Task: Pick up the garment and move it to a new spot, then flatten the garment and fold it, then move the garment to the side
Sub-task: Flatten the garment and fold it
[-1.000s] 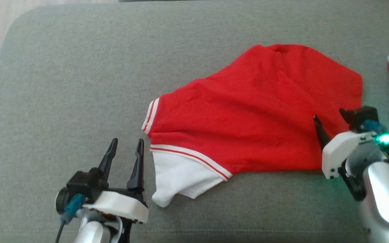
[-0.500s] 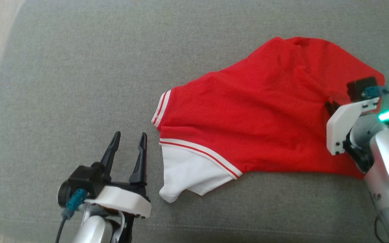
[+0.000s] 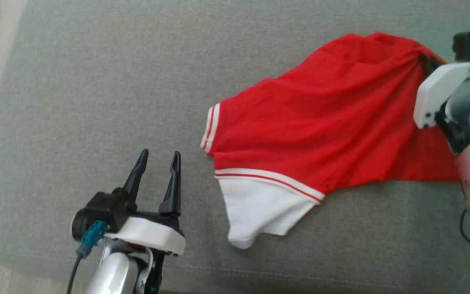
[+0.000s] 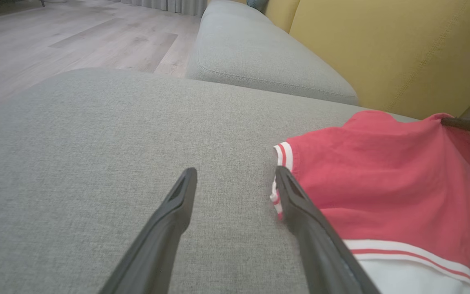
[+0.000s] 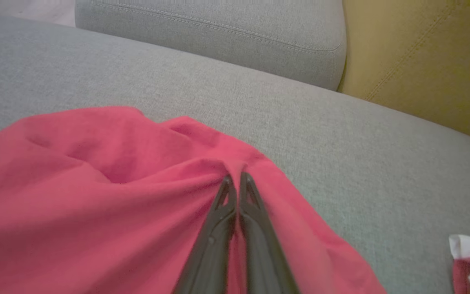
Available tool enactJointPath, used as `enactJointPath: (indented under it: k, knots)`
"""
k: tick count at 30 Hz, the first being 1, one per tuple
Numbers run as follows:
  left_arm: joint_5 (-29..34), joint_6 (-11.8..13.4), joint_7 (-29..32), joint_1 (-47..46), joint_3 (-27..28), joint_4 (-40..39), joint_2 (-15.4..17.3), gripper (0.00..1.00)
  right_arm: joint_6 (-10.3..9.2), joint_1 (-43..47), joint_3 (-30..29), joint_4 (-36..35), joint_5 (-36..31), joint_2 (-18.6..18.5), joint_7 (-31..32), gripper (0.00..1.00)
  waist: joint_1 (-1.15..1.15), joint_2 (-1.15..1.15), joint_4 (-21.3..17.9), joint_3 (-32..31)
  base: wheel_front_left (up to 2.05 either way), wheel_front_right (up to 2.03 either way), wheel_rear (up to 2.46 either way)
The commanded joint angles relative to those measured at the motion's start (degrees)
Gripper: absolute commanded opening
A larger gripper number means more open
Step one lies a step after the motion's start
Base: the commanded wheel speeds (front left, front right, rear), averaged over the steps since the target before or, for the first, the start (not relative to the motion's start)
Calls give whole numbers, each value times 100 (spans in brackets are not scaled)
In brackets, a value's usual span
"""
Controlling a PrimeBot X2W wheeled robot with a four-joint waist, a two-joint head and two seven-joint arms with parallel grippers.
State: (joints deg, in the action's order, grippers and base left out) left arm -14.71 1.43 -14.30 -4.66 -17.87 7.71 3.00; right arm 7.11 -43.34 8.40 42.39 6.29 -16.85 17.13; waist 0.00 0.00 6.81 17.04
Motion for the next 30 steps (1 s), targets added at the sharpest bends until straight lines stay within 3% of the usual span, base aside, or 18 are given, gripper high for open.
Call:
enactJointPath:
  k: [1, 11, 13, 14, 22, 30]
  knots:
    - [-16, -2, -70, -190, 130, -170, -12, 100, 37, -272, -54, 1, -108, 52, -112, 0, 0, 0, 87, 64, 0, 0, 0]
    - [-61, 46, -70, -351, 21, -213, -12, 100, 37, -891, -949, 993, -953, 244, -923, 0, 0, 0, 355, 220, 0, 0, 0]
    - [-63, 57, -70, -379, 13, -214, -12, 100, 37, -928, -1075, 1145, -1127, 318, -1070, 94, 0, 0, 353, 204, 0, 0, 0]
    - [-65, 60, -70, -389, 10, -215, -12, 100, 37, -934, -1118, 1209, -1196, 357, -1148, 100, 0, 0, 339, 183, 0, 0, 0]
    - [-26, 49, -70, -347, 48, -185, -12, 100, 37, -873, -1167, 1346, -1277, 575, -1936, 100, 0, 0, 30, -98, 0, 0, 0]
    - [-28, 50, -70, -141, 103, -258, -12, 100, 37, -113, -1250, 552, -893, 869, -2957, 100, 0, 0, -379, -523, 0, 0, 0]
